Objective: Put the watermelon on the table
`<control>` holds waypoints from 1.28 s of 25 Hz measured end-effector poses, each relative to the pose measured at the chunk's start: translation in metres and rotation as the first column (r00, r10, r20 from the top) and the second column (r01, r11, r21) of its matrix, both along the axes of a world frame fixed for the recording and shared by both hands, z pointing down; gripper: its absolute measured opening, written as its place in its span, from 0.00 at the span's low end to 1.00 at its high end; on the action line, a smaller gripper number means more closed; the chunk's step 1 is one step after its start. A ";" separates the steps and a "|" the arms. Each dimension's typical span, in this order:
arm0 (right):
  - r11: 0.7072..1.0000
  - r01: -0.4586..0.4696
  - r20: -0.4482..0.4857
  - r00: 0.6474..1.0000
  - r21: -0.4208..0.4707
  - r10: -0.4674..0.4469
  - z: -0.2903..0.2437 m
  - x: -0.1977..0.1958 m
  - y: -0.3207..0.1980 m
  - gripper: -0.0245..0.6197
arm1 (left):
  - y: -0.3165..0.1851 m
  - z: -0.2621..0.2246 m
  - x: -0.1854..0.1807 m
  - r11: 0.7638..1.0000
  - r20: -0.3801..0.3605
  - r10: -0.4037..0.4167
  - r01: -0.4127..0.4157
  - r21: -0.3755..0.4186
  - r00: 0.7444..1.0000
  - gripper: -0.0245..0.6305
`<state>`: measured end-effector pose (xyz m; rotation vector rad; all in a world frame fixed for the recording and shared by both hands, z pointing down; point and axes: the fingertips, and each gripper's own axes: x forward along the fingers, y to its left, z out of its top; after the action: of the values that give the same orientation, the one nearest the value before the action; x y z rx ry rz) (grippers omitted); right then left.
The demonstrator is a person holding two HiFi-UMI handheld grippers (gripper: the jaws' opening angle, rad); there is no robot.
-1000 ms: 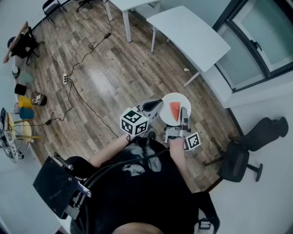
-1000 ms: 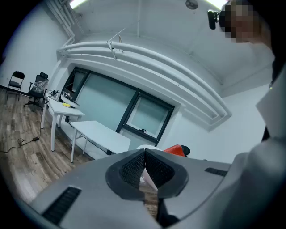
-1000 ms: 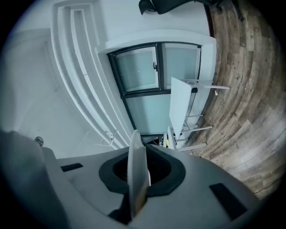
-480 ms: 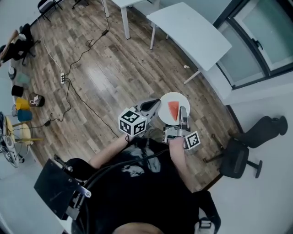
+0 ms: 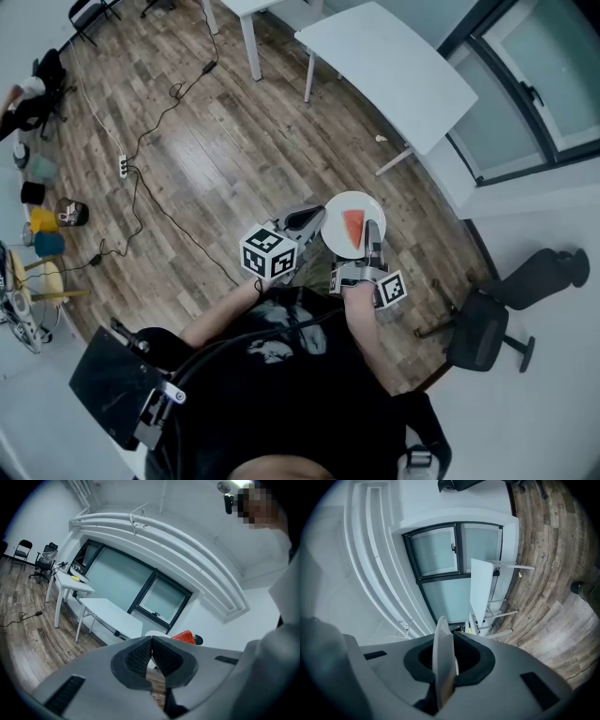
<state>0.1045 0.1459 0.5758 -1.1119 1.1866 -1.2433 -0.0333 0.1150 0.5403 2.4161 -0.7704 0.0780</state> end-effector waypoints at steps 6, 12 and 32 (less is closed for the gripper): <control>0.999 0.030 0.013 0.999 0.027 -0.030 0.003 0.043 -0.100 0.08 | -0.097 0.005 0.042 1.000 0.013 -0.014 0.014 0.007 1.000 0.04; 0.996 0.069 0.010 0.997 0.064 -0.070 -0.013 0.102 -0.226 0.08 | -0.220 -0.023 0.098 0.996 0.034 -0.046 0.043 0.077 0.998 0.04; 0.997 0.078 -0.067 0.995 0.006 -0.077 0.014 0.142 -0.567 0.08 | -0.561 0.014 0.142 0.998 0.092 0.056 -0.058 0.014 0.994 0.04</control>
<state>0.2468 -0.4206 0.5894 -1.1172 1.2947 -1.2674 0.1090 -0.4457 0.5543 2.4646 -0.7458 0.2077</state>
